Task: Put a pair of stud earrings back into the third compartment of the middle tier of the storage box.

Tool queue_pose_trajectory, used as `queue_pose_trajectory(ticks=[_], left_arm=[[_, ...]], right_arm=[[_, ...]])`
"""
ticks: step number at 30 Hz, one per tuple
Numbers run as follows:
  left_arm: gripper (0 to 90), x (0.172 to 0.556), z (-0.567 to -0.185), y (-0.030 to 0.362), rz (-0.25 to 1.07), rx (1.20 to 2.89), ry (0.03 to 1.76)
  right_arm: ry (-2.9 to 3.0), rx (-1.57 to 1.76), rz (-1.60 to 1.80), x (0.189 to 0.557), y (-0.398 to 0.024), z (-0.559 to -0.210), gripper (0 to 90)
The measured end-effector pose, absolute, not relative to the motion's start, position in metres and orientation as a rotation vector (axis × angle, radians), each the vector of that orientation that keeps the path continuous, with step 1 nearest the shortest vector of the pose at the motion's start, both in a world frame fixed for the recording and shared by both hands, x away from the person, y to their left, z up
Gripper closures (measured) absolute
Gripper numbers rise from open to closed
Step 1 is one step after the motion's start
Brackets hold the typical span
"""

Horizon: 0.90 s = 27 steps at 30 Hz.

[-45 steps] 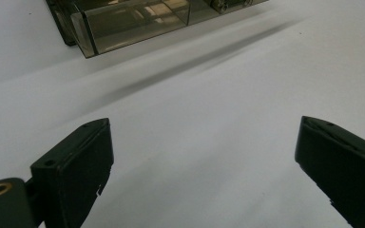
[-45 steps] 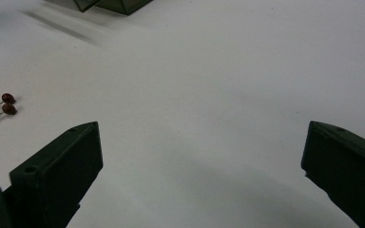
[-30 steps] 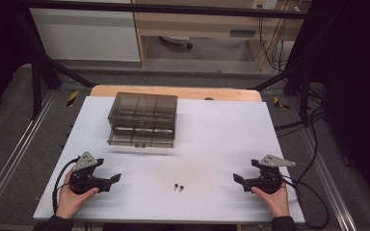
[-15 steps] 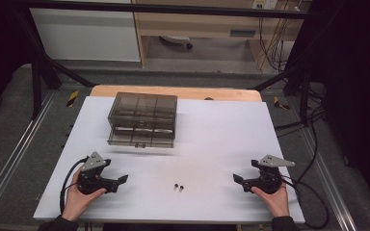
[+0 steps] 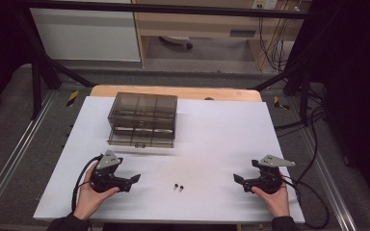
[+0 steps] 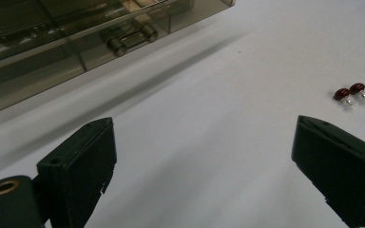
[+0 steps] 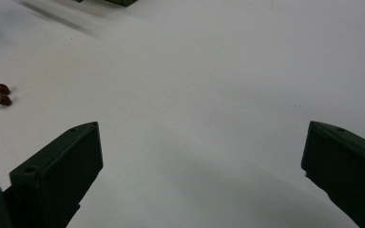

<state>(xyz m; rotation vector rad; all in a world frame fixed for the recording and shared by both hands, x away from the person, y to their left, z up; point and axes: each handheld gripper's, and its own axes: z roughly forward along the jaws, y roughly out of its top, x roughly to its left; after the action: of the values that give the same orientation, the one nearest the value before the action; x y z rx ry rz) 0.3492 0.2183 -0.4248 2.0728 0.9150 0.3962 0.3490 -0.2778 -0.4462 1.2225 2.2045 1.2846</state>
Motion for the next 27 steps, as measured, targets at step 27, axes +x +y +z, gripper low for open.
queue_pose_trajectory(ticks=[27], left_arm=[[17.2, 0.342, -0.439, 0.118, 0.296, 2.203, 0.816]], right_arm=[[2.210, 1.216, 1.274, 0.349, -0.277, -0.447, 0.6]])
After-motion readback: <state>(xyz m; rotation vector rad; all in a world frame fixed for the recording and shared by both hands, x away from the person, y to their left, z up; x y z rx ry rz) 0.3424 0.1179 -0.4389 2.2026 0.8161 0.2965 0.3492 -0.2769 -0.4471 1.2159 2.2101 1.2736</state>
